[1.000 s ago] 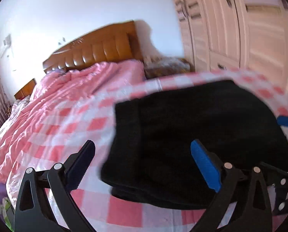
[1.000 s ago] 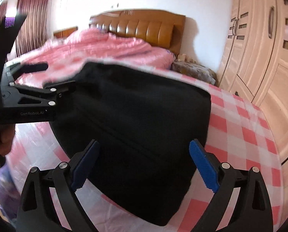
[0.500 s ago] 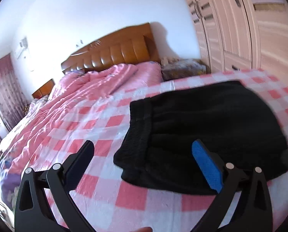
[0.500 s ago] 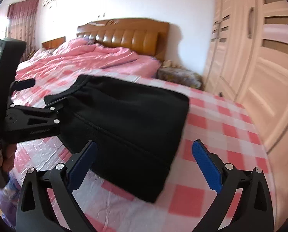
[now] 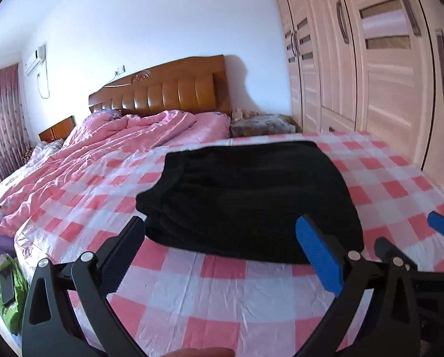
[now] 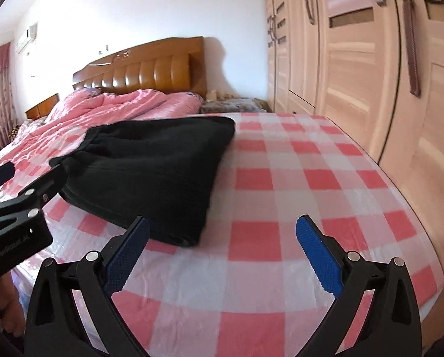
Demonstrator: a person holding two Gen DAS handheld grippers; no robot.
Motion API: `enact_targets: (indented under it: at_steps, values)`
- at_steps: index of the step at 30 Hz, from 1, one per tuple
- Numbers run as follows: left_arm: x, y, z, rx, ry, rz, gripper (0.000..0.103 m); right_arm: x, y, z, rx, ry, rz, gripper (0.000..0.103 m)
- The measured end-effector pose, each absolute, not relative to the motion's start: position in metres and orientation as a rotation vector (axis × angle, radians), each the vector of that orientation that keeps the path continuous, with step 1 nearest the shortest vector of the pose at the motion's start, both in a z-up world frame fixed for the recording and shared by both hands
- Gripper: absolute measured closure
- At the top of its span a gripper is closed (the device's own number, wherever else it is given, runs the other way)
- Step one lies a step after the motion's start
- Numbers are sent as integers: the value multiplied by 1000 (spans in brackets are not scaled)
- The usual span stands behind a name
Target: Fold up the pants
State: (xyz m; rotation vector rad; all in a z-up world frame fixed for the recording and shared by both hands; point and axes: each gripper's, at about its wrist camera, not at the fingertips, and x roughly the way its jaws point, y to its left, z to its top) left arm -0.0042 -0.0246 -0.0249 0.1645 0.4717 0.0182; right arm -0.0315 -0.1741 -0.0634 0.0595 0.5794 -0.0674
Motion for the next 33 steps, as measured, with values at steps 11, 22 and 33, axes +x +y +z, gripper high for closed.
enact_targets:
  at_steps: [11,22,33]
  values:
    - [-1,-13,-42,123,540,15,1,-30,-163,-75,8,608,-61,7]
    - [0,3,-45,68,559,43,1,-29,-149,-81,-36,630,-22,7]
    - [0,6,-45,61,564,43,1,-28,-143,-83,-50,644,-6,7]
